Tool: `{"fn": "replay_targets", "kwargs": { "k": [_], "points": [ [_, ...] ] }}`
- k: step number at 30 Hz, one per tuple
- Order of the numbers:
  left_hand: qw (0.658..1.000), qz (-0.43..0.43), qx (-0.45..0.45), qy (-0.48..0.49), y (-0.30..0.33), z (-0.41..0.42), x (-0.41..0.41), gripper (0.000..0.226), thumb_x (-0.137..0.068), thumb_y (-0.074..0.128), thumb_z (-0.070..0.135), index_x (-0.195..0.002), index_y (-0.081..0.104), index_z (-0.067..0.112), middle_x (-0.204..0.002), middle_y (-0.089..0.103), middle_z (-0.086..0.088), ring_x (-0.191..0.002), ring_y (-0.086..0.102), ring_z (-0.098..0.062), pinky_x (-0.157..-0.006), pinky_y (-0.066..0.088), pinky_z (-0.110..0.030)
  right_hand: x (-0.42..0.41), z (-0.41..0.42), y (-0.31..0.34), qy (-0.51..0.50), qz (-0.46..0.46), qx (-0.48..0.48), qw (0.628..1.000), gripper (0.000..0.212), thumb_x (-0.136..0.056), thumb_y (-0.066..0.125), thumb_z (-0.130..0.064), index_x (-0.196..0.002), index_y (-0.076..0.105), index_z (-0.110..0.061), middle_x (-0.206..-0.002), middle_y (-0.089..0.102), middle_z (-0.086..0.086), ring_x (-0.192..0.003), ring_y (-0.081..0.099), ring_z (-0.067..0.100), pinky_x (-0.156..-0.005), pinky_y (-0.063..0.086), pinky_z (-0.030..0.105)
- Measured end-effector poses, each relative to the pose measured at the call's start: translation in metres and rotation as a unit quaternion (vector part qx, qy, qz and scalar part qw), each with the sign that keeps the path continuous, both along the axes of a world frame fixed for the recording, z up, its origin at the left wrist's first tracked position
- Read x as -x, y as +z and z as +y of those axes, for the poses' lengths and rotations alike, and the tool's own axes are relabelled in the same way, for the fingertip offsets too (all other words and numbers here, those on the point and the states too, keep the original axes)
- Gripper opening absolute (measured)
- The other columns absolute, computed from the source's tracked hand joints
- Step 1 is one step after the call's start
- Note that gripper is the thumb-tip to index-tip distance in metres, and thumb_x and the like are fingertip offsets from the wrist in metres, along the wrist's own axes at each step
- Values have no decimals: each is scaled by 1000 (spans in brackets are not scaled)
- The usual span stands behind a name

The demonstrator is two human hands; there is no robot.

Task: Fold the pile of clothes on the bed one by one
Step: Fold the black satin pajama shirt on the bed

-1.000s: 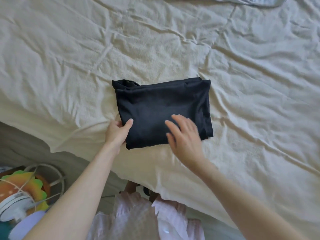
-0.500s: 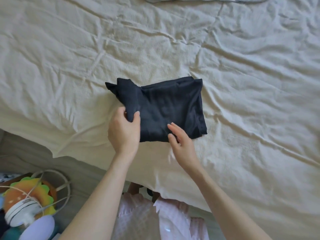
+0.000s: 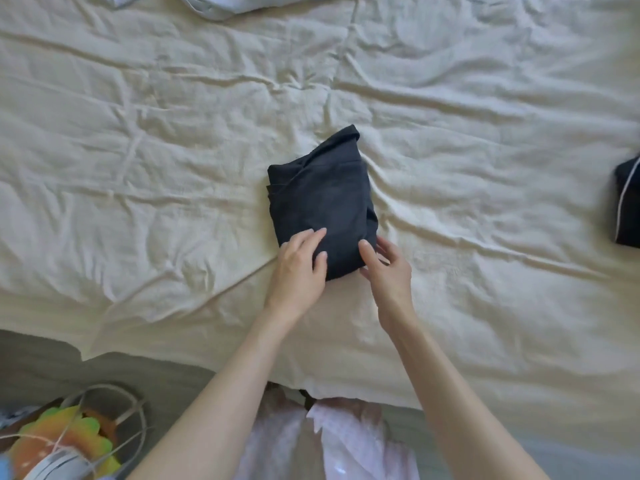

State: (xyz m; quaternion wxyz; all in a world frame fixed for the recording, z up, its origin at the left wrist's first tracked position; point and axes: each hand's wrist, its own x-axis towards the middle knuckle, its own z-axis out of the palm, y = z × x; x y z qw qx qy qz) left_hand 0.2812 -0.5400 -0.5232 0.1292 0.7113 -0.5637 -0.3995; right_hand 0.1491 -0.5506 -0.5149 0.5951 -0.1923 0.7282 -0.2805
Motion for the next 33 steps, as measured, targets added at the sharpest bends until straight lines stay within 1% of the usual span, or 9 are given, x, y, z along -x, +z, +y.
{"fn": "replay_targets", "kwargs": {
  "k": [3, 5, 10, 15, 18, 22, 27, 30, 33],
  "points": [
    [999, -6, -31, -39, -6, 1, -18, 45, -98, 43, 16, -143, 39, 21, -151, 31, 0, -138, 29, -14, -105, 22, -17, -10, 7, 1, -20, 21, -15, 999, 62, -84, 67, -37, -138, 42, -19, -120, 50, -10, -115, 54, 10, -102, 45, 39],
    [999, -33, 4, -40, -7, -13, -26, 42, -98, 44, 14, -140, 45, 19, -144, 39, -2, -130, 40, -16, -101, 33, -22, -17, 19, 1, -44, 25, -27, 998, 66, -81, 70, -40, -136, 40, -23, -123, 49, -11, -113, 54, 10, -98, 47, 35],
    [976, -139, 113, -126, -6, -85, -34, 42, -97, 46, 19, -139, 46, 18, -142, 41, -11, -125, 40, -31, -101, 36, -39, -32, 37, -2, -92, -12, -39, 995, 25, -87, 65, -33, -109, 55, -27, -103, 56, -20, -95, 58, -1, -91, 52, 31],
    [951, -160, 50, -260, -27, -150, -27, 47, -101, 37, 32, -147, 28, 31, -156, 17, -8, -141, 17, -29, -112, 22, -46, -37, 21, -10, -207, -56, -87, 973, 3, -92, 60, -26, -92, 59, -29, -93, 61, -15, -89, 58, 2, -86, 53, 30],
    [958, -130, -59, -247, -42, -168, -32, 48, -100, 38, 36, -147, 30, 29, -151, 28, -10, -138, 25, -30, -112, 23, -39, -37, 15, -17, -260, -53, -136, 954, 16, -94, 57, -23, -78, 59, -23, -79, 59, -7, -75, 58, 11, -92, 51, 40],
    [963, -111, -68, -235, -44, -172, -47, 47, -96, 50, 34, -140, 43, 24, -140, 45, -9, -130, 40, -28, -103, 32, -32, -44, 8, -22, -357, -92, -164, 915, 7, -92, 58, -16, -89, 64, -20, -102, 67, 1, -100, 63, 21, -96, 49, 41],
    [980, -22, -102, -169, -36, -174, -69, 43, -89, 62, 28, -130, 55, 22, -135, 53, -1, -122, 47, -18, -91, 39, -25, -44, 0, -17, -432, -208, -147, 865, 23, -92, 60, -12, -113, 61, -4, -88, 65, 4, -62, 63, 11, -64, 53, 24],
    [981, 2, -124, -147, -32, -172, -84, 47, -87, 65, 27, -131, 53, 18, -134, 53, -1, -120, 49, -17, -95, 43, -31, -47, -1, -16, -424, -194, -145, 872, 18, -90, 63, -13, -106, 61, -3, -110, 67, 13, -90, 66, 22, -82, 54, 31],
    [989, 10, -120, -81, -30, -164, -94, 54, -84, 69, 29, -132, 47, 16, -130, 53, -3, -114, 51, -18, -89, 46, -33, -53, -5, -10, -433, -183, -146, 871, 20, -89, 65, -10, -105, 61, 2, -110, 67, 15, -96, 66, 27, -83, 55, 35]
  ]
}}
